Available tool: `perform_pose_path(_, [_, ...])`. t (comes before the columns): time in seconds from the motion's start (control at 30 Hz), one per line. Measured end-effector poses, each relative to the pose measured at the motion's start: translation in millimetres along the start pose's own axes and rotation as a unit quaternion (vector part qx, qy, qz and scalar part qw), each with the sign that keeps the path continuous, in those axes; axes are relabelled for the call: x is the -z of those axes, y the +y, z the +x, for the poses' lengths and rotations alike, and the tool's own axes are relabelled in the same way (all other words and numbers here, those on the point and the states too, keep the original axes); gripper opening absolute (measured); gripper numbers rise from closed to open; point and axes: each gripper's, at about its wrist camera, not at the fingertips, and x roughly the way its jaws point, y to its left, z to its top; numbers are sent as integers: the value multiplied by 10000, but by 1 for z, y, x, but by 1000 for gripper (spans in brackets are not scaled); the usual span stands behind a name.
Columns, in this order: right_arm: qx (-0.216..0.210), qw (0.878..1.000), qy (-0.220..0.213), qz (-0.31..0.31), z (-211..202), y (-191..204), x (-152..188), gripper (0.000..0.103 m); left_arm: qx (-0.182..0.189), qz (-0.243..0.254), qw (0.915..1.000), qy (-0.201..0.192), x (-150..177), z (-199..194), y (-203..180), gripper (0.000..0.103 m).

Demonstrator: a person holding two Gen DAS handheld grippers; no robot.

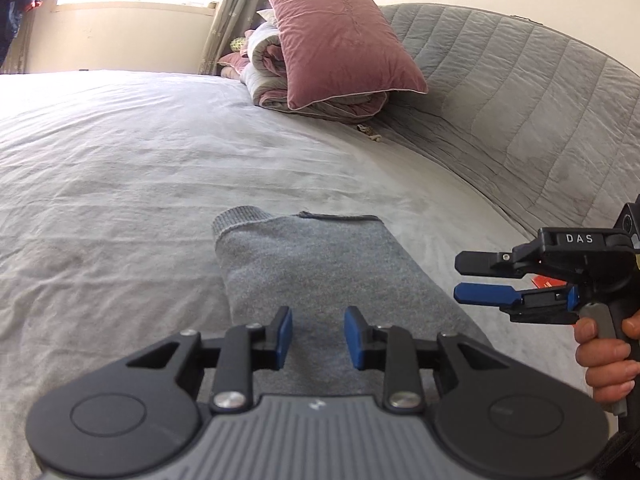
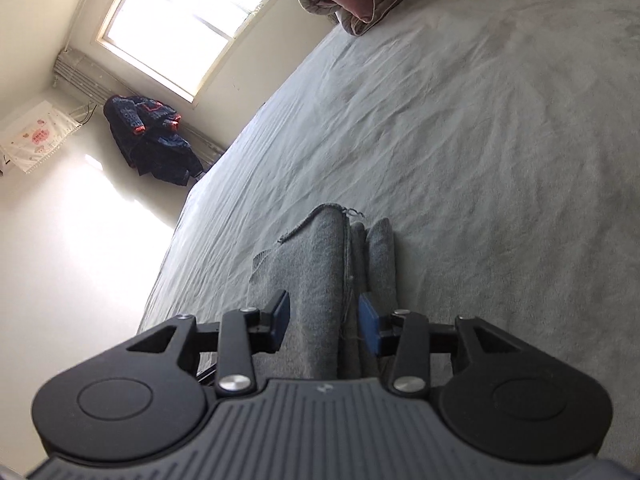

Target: Fold clothes

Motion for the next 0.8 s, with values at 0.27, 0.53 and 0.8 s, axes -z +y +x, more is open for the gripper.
perform_pose_path(0.27, [78, 9996, -267, -62, 45, 5, -17, 43, -203, -112, 9997, 38, 1, 15, 10, 53])
perform_pose_path(0.53, [640, 9942, -370, -782, 76, 18, -11, 20, -153, -79, 9998, 71, 2, 18, 8, 57])
perform_pose_path(0.8, [1122, 9833, -731, -1237, 73, 33, -5, 18, -125, -44, 9999, 87, 3, 17, 7, 58])
